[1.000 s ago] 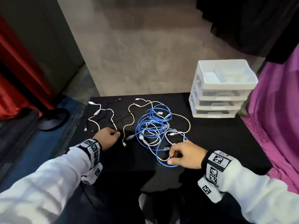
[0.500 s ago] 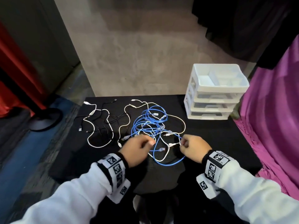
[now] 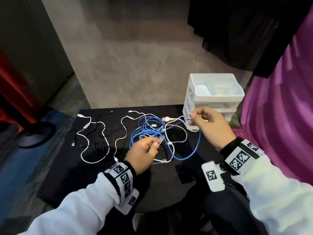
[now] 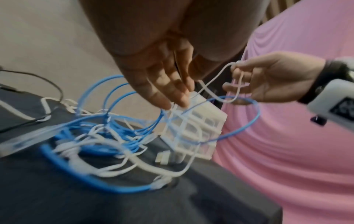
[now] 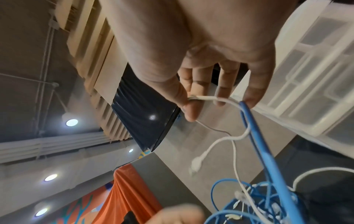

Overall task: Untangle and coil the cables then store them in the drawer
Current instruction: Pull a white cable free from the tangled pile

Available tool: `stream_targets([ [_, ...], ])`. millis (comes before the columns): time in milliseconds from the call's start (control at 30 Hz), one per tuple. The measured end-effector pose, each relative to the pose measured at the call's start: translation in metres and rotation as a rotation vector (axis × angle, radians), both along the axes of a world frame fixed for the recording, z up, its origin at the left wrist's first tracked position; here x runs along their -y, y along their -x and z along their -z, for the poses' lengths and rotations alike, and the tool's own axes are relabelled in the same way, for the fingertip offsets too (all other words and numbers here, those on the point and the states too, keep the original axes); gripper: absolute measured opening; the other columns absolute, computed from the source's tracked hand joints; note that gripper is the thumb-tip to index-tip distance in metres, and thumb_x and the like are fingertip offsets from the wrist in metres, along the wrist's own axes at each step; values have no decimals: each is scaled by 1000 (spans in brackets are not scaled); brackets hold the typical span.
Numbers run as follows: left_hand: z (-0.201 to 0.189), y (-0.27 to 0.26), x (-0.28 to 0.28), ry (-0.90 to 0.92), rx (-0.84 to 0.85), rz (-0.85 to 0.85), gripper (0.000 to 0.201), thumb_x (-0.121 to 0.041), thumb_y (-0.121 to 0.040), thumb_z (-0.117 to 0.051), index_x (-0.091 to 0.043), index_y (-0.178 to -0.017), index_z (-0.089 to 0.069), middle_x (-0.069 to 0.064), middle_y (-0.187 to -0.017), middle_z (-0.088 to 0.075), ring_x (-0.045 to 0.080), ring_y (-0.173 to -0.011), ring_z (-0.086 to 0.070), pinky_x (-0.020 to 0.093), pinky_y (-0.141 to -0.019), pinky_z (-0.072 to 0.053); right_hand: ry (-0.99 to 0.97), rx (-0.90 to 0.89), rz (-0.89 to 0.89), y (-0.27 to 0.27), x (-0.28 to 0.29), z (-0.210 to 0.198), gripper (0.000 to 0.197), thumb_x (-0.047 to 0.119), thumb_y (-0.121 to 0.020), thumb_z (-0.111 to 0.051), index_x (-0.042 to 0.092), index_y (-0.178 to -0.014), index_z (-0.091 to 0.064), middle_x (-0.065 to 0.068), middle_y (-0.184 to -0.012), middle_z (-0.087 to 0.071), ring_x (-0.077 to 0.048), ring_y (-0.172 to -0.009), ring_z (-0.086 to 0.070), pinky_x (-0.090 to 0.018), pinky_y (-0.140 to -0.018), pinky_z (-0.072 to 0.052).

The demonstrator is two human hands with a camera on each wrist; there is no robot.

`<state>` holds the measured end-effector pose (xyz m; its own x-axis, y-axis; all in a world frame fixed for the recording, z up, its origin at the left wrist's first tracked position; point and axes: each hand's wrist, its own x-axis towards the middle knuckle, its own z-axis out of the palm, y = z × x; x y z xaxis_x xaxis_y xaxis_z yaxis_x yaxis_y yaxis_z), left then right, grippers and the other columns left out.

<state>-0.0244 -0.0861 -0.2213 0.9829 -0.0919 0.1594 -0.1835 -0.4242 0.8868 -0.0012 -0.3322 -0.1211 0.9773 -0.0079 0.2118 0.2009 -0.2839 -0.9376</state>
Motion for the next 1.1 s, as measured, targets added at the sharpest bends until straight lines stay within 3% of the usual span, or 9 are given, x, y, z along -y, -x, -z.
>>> stream_targets([
  [133,-41,-8,26,144,219,58,53,-17,-94,-67,-41,-139,-51,-9,-139,-50,7,-85,-71,29,-71,-59,36,65,-139,13,-23,4,9,6,-99,-67,10,-94,-73,-1,-85,-74,-8,-84,-66,-24,-89,-51],
  [300,-65,-33,27,-153,308,81,8,-28,-95,-67,-23,-96,-73,-8,-102,-67,5,-91,-64,30,-88,-53,58,97,-191,18,-34,3,9,10,-99,-67,10,-97,-76,2,-90,-76,-5,-84,-66,-18,-85,-50],
  [400,-79,-40,11,-183,379,101,14,-35,-93,-71,-21,-88,-72,-9,-97,-68,9,-89,-66,22,-80,-52,91,79,-203,18,-28,3,9,14,-101,-65,13,-95,-73,0,-79,-68,-7,-74,-56,-22,-75,-46],
  [500,-89,-41,-3,-366,357,84,20,-46,-94,-64,-28,-86,-65,-12,-74,-60,5,-68,-57,33,-68,-51,68,129,-155,16,-23,-6,15,12,-103,-61,17,-91,-69,13,-76,-63,-4,-75,-55,-22,-79,-45],
  [567,-87,-40,-14,-421,284,49,22,-46,-96,-59,-28,-83,-58,-9,-60,-51,7,-56,-47,34,-62,-46,-66,179,-53,8,-15,-21,22,13,-105,-58,25,-88,-67,5,-80,-62,-12,-79,-56,-30,-82,-46],
  [767,-59,-35,-52,-391,126,-63,24,-33,-96,-61,-19,-78,-52,-5,-53,-48,11,-49,-41,25,-55,-37,-139,273,11,2,-2,-45,13,18,-103,-64,9,-95,-69,3,-80,-63,-9,-79,-58,-24,-82,-51],
  [833,-50,-32,-50,-394,20,-38,26,-33,-97,-58,-18,-76,-52,0,-57,-56,8,-49,-46,25,-56,-41,-135,276,-18,4,-8,-40,12,18,-103,-63,14,-94,-69,1,-80,-62,-12,-80,-58,-27,-83,-51],
  [967,-61,-28,-33,109,-361,-6,35,-32,-108,-41,-10,-85,-55,25,-80,-73,20,-60,-74,27,-51,-57,-180,197,-108,10,-22,-25,15,16,-105,-59,18,-92,-66,4,-73,-59,-16,-66,-52,-33,-67,-46],
  [1100,-128,-31,-27,668,-198,-105,33,-30,-110,-38,-8,-93,-54,17,-81,-76,22,-73,-77,26,-57,-61,31,54,-271,14,-30,-2,14,13,-106,-56,13,-102,-69,1,-69,-61,-13,-64,-53,-28,-66,-46],
])
